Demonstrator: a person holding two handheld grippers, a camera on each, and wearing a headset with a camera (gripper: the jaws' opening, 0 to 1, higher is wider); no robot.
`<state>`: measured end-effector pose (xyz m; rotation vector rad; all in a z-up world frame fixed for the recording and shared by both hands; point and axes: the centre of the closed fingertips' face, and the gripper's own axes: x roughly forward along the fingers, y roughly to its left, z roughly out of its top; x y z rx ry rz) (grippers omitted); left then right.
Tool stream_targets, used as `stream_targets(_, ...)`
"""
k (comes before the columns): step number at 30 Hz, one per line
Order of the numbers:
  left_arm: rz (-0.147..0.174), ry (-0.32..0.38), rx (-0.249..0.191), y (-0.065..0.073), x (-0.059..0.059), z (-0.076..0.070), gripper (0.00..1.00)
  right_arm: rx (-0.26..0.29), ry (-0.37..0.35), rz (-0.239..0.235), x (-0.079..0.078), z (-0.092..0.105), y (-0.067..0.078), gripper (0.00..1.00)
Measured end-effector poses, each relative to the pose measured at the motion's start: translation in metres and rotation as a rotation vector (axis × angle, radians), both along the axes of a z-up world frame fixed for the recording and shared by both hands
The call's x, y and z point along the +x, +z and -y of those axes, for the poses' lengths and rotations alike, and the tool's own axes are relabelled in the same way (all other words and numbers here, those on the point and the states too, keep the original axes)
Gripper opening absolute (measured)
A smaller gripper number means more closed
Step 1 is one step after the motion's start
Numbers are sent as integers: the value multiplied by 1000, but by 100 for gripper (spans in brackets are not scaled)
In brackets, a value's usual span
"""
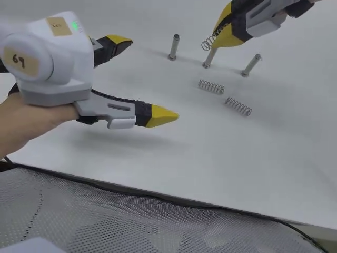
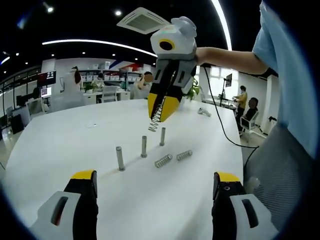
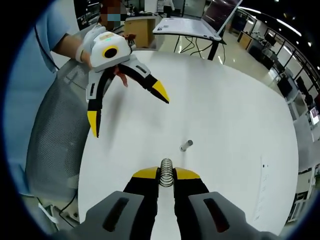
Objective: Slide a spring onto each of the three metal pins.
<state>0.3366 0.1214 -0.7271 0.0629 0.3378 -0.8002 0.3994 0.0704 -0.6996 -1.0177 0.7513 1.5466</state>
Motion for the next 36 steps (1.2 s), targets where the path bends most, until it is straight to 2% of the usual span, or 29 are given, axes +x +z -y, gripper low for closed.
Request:
stream_targets(11, 6, 1, 4, 1, 2, -2, 92, -56, 78, 27, 20, -24, -2, 8)
stream_targets(18, 6, 8, 0, 1, 4, -5, 92, -83, 125, 27, 24, -41, -9, 8)
stream_targets(20, 6, 7, 0, 2, 4, -4, 91, -102, 145, 41, 27, -43, -11, 8)
stream_targets(28, 8, 3, 5, 2, 6, -4, 91, -159, 186, 40, 32, -45, -21, 8)
stream_targets(36, 10, 8, 6, 3, 8, -5, 91, -189, 216, 43, 34, -49, -28, 8)
